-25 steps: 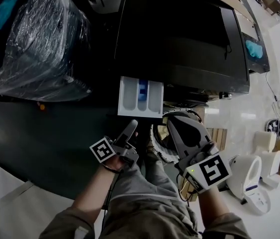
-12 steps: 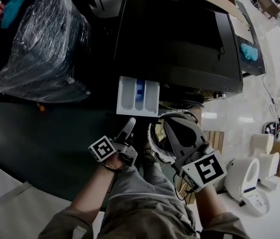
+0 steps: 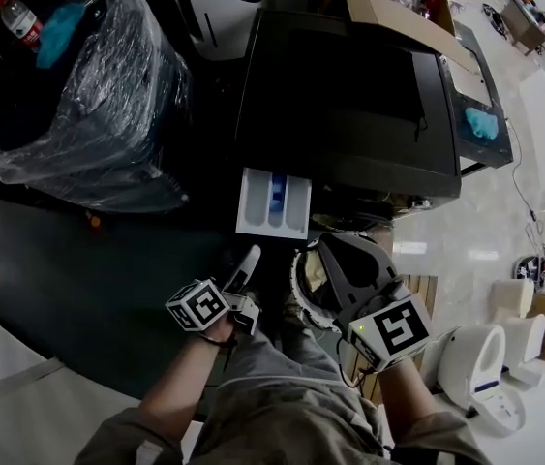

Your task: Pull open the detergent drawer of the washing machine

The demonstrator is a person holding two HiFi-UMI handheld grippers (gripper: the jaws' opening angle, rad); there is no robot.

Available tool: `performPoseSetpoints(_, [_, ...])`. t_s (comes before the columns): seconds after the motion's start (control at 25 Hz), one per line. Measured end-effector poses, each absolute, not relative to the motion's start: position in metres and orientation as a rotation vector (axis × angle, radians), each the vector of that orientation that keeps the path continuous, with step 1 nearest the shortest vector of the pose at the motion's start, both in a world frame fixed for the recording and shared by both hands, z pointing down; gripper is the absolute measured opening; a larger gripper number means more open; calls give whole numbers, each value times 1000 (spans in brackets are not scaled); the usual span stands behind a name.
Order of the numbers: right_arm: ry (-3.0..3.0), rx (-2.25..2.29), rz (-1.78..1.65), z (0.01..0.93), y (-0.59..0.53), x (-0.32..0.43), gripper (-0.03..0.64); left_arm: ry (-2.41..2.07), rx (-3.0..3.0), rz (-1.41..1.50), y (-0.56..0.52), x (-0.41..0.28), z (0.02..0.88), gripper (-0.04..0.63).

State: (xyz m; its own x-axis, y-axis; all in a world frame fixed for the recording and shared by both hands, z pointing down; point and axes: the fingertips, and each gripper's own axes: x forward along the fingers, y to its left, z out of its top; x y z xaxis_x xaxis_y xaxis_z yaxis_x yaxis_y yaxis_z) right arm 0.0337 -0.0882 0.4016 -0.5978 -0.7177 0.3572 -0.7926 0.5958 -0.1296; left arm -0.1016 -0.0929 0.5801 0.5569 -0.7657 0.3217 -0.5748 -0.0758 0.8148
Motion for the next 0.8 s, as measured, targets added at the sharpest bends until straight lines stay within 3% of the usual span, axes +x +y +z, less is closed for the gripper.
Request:
performPoseSetpoints(0.36, [-2585, 1248, 307, 353, -89, 42, 34, -1224, 2056, -17, -105, -111, 498, 440])
performPoseSetpoints(0.48, [-2612, 1263, 263, 332, -90, 43, 34, -1248, 2161, 9, -110, -109, 464, 350])
performPoseSetpoints(0.64, [-2646, 1264, 210, 301, -85, 44, 34, -1276, 2281, 20, -113, -104, 419, 334])
performPoseSetpoints(0.8, [-2691, 1304, 155, 265, -84, 45, 34, -1302, 2382, 6, -118, -102, 371, 264])
